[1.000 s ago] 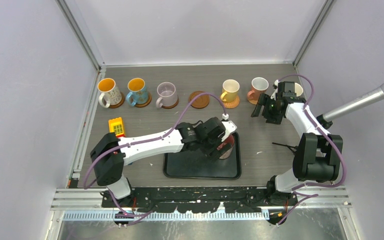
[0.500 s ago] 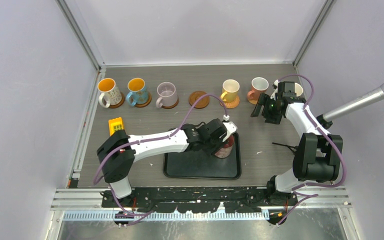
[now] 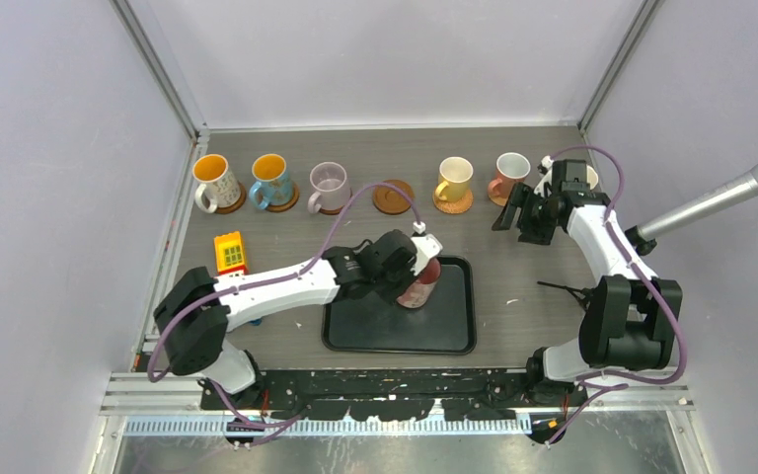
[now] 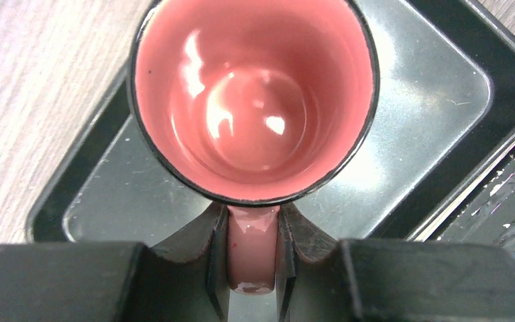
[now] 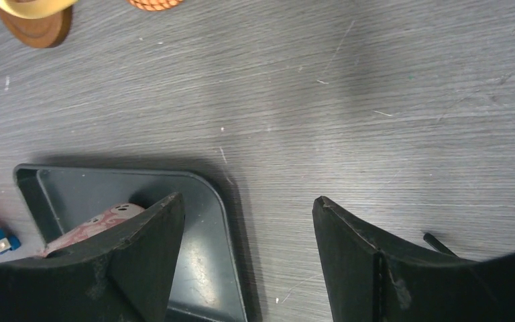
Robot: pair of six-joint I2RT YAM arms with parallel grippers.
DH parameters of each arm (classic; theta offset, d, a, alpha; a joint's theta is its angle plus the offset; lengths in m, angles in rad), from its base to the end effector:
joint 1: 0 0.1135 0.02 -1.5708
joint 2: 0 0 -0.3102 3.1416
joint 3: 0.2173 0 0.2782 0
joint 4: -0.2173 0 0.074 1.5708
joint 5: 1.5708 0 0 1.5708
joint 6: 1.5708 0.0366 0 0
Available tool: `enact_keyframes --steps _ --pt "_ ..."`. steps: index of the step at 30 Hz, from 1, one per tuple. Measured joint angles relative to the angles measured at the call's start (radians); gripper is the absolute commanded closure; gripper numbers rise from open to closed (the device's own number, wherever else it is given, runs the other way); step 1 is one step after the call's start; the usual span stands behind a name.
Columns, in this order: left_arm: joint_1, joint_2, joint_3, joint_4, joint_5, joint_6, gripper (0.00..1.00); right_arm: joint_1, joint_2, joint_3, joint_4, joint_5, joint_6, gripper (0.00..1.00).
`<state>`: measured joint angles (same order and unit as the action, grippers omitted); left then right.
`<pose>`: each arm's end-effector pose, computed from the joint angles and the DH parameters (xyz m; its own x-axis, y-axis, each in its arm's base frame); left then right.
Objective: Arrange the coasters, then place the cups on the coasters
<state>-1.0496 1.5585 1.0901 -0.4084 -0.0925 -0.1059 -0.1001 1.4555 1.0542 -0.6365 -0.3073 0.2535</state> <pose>0.1803 -0.3073 0.2697 -0.4688 0.6051 -0.6435 0.7890 0.6144 0.0030 0.3127 -0.0203 0.2770 -0.8440 0.3250 -0.4265 0.1591 0.9114 0.3796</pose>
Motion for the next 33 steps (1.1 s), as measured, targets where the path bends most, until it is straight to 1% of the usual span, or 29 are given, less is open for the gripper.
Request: enact_keyframes --steps 4,8,12,16,20,26,33 --pt "0.045 -0.060 -0.011 -0.007 0.014 0.011 1.00 0.000 -0.031 0.012 -0.013 -0.026 -0.004 0.26" --pt "0.116 -0.101 -0.011 0.009 0.026 0.031 1.00 0.006 -0.042 0.023 -0.031 -0.051 -0.008 0.26" --pt "0.205 -0.109 -0.003 0.037 0.033 0.050 1.00 0.018 -0.042 0.042 -0.057 -0.073 -0.015 0.27" --pt "0.276 -0.105 0.018 0.087 0.026 0.078 1.00 0.040 -0.042 0.103 -0.100 -0.082 -0.034 0.26" --pt "0.333 -0.053 0.066 0.188 0.021 0.108 1.00 0.076 -0.042 0.186 -0.135 -0.084 -0.067 0.26" --pt "0.393 0.061 0.112 0.341 0.051 0.139 1.00 0.101 -0.042 0.270 -0.196 -0.084 -0.120 0.26" --pt "0.460 0.180 0.153 0.418 0.107 0.153 1.00 0.100 -0.042 0.345 -0.261 -0.084 -0.157 0.26"
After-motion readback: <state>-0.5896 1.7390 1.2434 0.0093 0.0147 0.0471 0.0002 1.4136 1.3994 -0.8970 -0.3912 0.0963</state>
